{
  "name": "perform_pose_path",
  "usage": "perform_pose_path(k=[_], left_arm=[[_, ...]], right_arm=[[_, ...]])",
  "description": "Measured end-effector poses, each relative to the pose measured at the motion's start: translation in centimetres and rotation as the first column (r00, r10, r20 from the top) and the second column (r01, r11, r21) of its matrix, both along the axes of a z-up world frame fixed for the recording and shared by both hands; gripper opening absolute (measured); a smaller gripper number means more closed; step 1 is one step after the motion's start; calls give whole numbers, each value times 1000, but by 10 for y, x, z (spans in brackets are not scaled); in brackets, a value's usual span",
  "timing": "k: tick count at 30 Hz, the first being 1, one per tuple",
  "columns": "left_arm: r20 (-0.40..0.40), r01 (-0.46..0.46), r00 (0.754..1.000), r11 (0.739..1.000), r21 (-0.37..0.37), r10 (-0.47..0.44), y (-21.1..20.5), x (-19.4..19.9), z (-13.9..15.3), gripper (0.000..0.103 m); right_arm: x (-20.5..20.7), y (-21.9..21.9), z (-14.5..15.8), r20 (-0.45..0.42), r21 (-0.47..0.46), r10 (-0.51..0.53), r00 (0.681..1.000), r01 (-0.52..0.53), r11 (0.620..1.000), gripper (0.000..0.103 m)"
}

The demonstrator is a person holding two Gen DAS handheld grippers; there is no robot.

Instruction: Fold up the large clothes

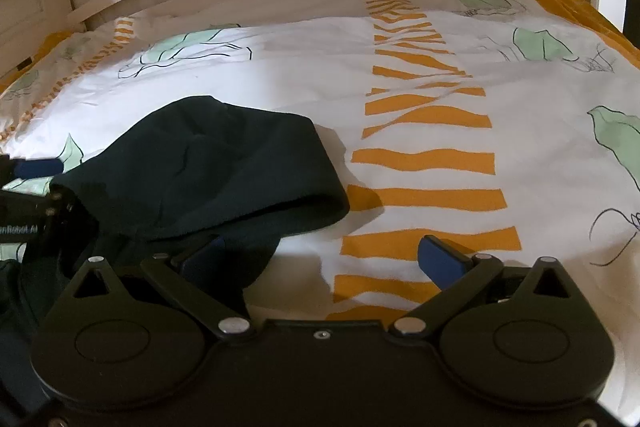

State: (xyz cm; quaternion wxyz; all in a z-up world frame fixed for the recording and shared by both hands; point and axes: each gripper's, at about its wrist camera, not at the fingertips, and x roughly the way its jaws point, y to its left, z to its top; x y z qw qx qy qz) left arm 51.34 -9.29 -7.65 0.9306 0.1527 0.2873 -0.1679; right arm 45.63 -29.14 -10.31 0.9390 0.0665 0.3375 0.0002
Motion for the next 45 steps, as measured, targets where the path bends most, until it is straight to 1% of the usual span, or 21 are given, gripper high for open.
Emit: perform_pose_path(k=[4, 7, 9, 12, 14, 15, 16, 17, 18, 19, 20, 21, 22, 25, 29, 32, 33, 36, 38, 41, 45], left_arm=[[-7, -48, 999, 999, -8, 48, 4, 15, -1, 83], [1, -50, 999, 999, 10, 50, 5, 19, -4, 83], [24, -10, 1000, 998, 54, 9, 1, 15, -8, 83], [67, 77, 994, 987, 141, -87, -12, 6, -13, 83], [99, 92, 989, 983, 160, -109, -18, 4, -12, 83], [118, 76, 989, 988, 138, -92, -17, 5, -9, 83], [127, 41, 990, 995, 96, -53, -12, 8, -5, 83], [120, -16, 993, 999, 35, 12, -4, 14, 0, 83], [101, -79, 991, 996, -32, 82, 7, 20, 4, 83], [72, -137, 987, 985, -101, 145, 20, 25, 7, 83], [45, -170, 983, 974, -148, 178, 32, 29, 9, 83], [20, -184, 982, 968, -172, 190, 41, 32, 9, 83], [3, -192, 981, 968, -164, 195, 47, 35, 7, 83], [10, -168, 985, 981, -100, 170, 54, 33, 0, 83], [2, -123, 992, 990, -75, 123, 57, 28, -7, 83], [6, -82, 997, 996, -29, 82, 49, 26, -15, 83], [5, -69, 998, 997, -17, 69, 48, 23, -17, 83], [-25, -32, 999, 999, 10, 33, 46, 24, -22, 83], [-33, -14, 999, 999, 29, 15, 47, 21, -22, 83], [-75, 31, 997, 999, 26, -29, 55, 18, -15, 82], [-167, 98, 981, 995, -35, -103, 76, 9, -3, 82]], right_arm=[[11, 5, 5, 2, -35, 12, 1000, -12, 999, 102], [25, 10, 6, -18, -84, 29, 999, -31, 996, 102], [32, 11, 4, -28, -108, 26, 999, -29, 994, 102], [33, 12, 3, -26, -109, 23, 999, -26, 994, 102], [32, 13, 2, -22, -119, 27, 999, -29, 992, 102], [32, 13, 2, -24, -121, 28, 999, -31, 992, 102], [33, 13, 3, -24, -122, 29, 999, -31, 992, 102], [33, 13, 4, -24, -122, 28, 999, -31, 992, 102], [33, 13, 5, -22, -125, 29, 999, -31, 992, 102], [34, 14, 7, -18, -131, 31, 999, -33, 991, 102], [34, 15, 10, -10, -140, 35, 999, -36, 989, 102], [35, 16, 13, -1, -149, 41, 999, -41, 988, 102], [35, 17, 16, 8, -153, 44, 999, -43, 987, 102], [40, 21, 24, 25, -152, 54, 998, -49, 987, 102], [47, 22, 25, 26, -182, 65, 998, -59, 982, 102], [51, 5, 14, -13, -193, 12, 1000, -15, 981, 102], [52, -3, 10, -32, -172, -10, 999, 5, 985, 102], [52, -37, -4, -77, -31, -79, 994, 76, 997, 102], [49, -45, -6, -68, 10, -81, 994, 82, 997, 102], [47, -45, -3, -73, 4, -68, 995, 68, 998, 102], [35, -44, 3, -92, -6, 10, 996, -10, 1000, 102]])
